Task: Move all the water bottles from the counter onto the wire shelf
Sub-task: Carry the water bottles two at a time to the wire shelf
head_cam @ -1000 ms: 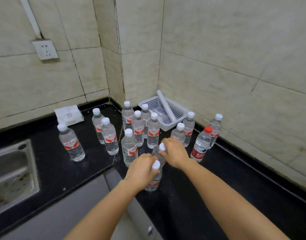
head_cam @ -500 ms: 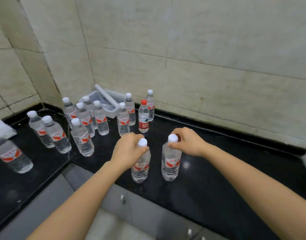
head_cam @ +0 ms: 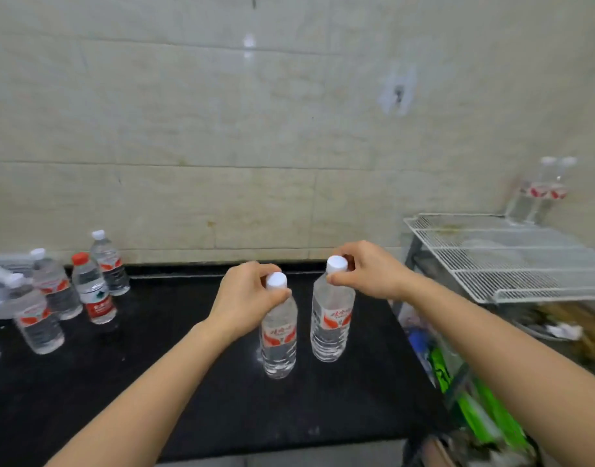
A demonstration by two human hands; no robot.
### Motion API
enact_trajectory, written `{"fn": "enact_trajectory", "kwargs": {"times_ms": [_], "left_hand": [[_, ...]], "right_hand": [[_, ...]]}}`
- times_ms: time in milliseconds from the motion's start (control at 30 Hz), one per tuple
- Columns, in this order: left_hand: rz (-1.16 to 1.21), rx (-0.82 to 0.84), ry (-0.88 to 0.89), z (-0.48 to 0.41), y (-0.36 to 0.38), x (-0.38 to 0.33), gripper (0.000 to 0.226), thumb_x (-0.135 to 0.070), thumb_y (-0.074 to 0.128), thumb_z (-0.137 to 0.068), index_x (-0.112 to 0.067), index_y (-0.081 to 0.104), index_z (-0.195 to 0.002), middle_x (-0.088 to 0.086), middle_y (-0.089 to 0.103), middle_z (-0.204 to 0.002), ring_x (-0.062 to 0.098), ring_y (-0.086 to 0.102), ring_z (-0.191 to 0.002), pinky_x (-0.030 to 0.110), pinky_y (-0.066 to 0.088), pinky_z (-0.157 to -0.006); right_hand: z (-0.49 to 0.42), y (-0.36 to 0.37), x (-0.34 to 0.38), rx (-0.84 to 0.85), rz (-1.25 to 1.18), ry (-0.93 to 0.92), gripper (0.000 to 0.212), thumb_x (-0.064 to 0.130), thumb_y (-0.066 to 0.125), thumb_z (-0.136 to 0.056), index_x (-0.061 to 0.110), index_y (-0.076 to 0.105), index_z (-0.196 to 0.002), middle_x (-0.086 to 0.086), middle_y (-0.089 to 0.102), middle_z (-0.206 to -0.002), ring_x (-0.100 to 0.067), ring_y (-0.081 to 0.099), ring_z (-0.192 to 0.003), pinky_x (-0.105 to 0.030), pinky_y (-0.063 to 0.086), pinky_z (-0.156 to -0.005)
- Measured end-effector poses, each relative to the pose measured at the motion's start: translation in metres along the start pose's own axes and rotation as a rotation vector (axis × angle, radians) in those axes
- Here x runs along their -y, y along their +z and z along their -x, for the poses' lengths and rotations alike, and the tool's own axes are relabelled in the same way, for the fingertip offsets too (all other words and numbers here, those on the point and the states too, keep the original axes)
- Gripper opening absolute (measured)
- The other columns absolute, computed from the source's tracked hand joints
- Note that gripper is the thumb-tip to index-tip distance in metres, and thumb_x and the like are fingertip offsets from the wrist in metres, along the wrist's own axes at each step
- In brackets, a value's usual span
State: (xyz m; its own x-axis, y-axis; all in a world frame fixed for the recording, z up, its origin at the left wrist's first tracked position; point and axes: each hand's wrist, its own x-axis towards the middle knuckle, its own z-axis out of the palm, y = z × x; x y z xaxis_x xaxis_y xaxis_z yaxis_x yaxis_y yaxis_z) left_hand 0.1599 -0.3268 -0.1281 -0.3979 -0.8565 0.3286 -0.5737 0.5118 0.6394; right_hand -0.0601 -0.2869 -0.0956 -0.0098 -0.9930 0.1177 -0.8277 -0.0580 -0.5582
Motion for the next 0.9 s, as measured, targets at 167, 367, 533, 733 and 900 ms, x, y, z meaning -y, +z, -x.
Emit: {"fn": "enact_trajectory", "kwargs": {"times_ms": [167, 367, 533, 733, 900], "left_hand": [[0.151, -0.019, 0.014, -0.044, 0.054, -0.097, 0.012, -0.022, 0.071, -0.074, -0.01, 0.069, -0.074, 0.01, 0.07, -0.071, 0.01, 0.055, -0.061, 0.038, 0.051, -0.06], [0.268, -0.045, 0.087, -0.098, 0.111, -0.206, 0.008, -0.015, 0.074, -0.075, -0.02, 0.07, -0.08, 0.013, 0.072, -0.077, 0.007, 0.054, -0.064, 0.024, 0.046, -0.06], [0.286, -0.023, 0.21, -0.156, 0.161, -0.275, 0.013, -0.017, 0.073, -0.075, -0.024, 0.062, -0.074, 0.002, 0.06, -0.072, 0.012, 0.052, -0.068, 0.029, 0.045, -0.064], [0.323, -0.024, 0.23, -0.23, 0.235, -0.323, 0.047, -0.025, 0.075, -0.077, -0.007, 0.064, -0.119, 0.008, 0.071, -0.091, 0.018, 0.067, -0.093, 0.041, 0.054, -0.088], [0.327, 0.03, 0.313, -0.29, 0.29, -0.342, 0.016, -0.026, 0.072, -0.078, -0.028, 0.057, -0.083, -0.003, 0.054, -0.081, 0.013, 0.052, -0.076, 0.043, 0.052, -0.081]], "right_hand": [[0.028, -0.099, -0.068, -0.127, 0.041, -0.015, 0.026, 0.027, 0.072, -0.08, 0.002, 0.065, -0.083, -0.004, 0.056, -0.069, -0.013, 0.046, -0.062, -0.031, 0.034, -0.057], [0.055, -0.2, -0.135, -0.246, 0.031, -0.009, 0.021, 0.021, 0.069, -0.083, 0.001, 0.062, -0.078, 0.0, 0.049, -0.064, -0.01, 0.041, -0.056, -0.028, 0.031, -0.053], [0.056, -0.264, -0.195, -0.349, 0.057, 0.025, 0.023, 0.022, 0.068, -0.084, -0.001, 0.062, -0.082, -0.002, 0.05, -0.068, -0.011, 0.042, -0.06, -0.025, 0.029, -0.051], [0.032, -0.316, -0.276, -0.438, 0.08, 0.082, 0.024, 0.022, 0.068, -0.082, 0.006, 0.054, -0.069, 0.002, 0.045, -0.062, -0.012, 0.041, -0.058, -0.032, 0.032, -0.057], [-0.001, -0.35, -0.336, -0.476, 0.119, 0.109, 0.023, 0.021, 0.067, -0.083, 0.003, 0.056, -0.076, 0.002, 0.046, -0.067, -0.012, 0.042, -0.06, -0.031, 0.033, -0.058]]}}
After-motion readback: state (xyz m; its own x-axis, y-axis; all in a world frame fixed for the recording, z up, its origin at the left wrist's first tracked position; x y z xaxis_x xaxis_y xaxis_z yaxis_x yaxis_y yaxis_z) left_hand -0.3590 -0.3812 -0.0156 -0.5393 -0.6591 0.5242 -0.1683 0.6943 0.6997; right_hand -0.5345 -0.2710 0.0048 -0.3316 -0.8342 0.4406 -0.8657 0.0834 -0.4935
